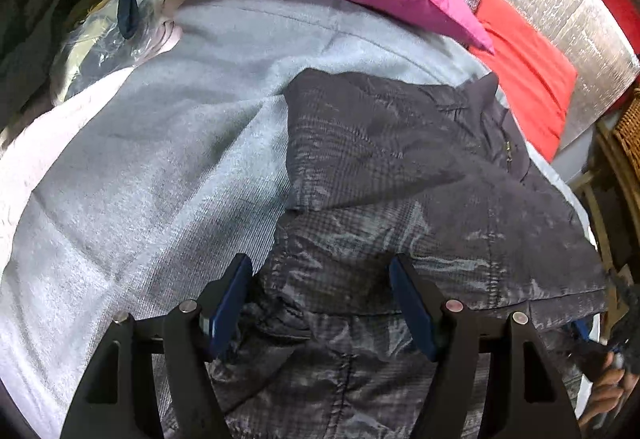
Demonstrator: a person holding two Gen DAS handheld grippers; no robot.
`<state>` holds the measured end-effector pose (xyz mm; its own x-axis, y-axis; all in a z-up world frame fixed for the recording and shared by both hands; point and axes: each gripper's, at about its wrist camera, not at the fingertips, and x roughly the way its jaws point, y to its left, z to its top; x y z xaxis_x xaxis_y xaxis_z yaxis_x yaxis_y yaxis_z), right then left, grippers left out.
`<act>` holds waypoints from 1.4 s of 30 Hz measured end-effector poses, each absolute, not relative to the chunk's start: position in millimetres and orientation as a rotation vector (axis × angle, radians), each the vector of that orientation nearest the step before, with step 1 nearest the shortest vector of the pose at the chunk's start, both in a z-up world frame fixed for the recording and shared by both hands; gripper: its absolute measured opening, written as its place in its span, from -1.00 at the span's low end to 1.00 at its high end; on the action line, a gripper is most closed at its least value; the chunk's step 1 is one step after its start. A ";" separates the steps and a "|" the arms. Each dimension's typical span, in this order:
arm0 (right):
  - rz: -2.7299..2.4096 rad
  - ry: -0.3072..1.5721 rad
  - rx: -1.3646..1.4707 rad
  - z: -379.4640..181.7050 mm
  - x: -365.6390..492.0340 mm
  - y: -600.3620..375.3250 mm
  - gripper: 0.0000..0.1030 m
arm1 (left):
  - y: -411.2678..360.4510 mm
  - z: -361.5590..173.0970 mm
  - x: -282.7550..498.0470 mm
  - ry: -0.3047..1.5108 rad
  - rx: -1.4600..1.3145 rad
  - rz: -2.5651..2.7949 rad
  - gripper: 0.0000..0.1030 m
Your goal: Fold large clothes
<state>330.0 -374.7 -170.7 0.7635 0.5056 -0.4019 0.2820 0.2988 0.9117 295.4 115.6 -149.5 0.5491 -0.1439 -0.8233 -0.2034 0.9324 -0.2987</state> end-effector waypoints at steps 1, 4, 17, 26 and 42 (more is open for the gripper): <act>0.167 0.750 1.282 -169.3 333.0 -375.6 0.48 | 116.2 -151.2 295.6 1.002 -0.385 0.037 0.39; 0.129 0.791 1.036 -132.3 341.5 -367.2 -0.38 | 116.9 -151.8 295.6 1.007 -0.387 0.028 0.40; 0.104 0.765 0.963 -152.2 317.0 -378.6 0.44 | 115.8 -145.8 297.6 0.993 -0.331 0.045 0.41; 0.009 0.795 0.685 -116.8 322.6 -367.5 -0.50 | 124.8 -129.5 293.0 0.932 -0.329 0.064 0.41; -0.014 0.867 0.618 -133.7 330.2 -367.6 0.05 | 110.1 -139.6 312.2 0.994 -0.211 0.124 0.49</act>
<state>330.2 -367.6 -133.7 0.6580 0.2323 -0.7162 0.2550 0.8263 0.5023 312.2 110.1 -139.6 0.5408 0.0076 -0.8411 -0.1998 0.9725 -0.1197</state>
